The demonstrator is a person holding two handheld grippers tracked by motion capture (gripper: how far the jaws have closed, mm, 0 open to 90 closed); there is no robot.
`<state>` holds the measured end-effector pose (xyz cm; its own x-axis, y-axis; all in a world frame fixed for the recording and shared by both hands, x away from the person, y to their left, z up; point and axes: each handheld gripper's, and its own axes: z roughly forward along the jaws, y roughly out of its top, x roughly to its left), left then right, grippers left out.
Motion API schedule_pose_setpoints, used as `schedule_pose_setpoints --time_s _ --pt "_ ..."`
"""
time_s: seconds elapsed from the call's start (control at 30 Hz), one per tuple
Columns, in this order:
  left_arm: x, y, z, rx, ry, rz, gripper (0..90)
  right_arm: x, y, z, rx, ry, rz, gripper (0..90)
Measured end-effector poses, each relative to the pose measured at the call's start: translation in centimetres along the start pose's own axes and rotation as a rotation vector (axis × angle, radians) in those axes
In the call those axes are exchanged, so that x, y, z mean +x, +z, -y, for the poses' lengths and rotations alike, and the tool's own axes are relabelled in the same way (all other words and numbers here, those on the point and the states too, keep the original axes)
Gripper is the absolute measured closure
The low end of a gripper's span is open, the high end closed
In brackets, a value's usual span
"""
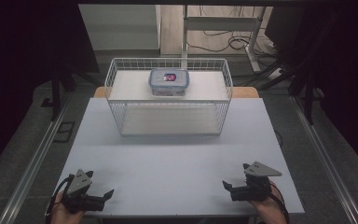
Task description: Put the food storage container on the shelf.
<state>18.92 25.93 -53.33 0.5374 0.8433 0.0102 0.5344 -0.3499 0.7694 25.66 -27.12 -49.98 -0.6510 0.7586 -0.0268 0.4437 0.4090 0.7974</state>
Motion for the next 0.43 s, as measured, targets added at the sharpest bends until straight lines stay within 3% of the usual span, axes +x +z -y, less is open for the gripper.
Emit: schedule_pose_setpoints --time_s 0.23,0.43 --pt "0.1 0.7 0.4 0.056 -0.010 0.019 0.0 0.0 0.5 0.8 0.067 -0.013 0.006 0.0" --pt "0.0 1.0 0.4 0.079 0.006 0.022 0.0 0.1 1.1 1.2 0.123 -0.024 0.009 0.0"
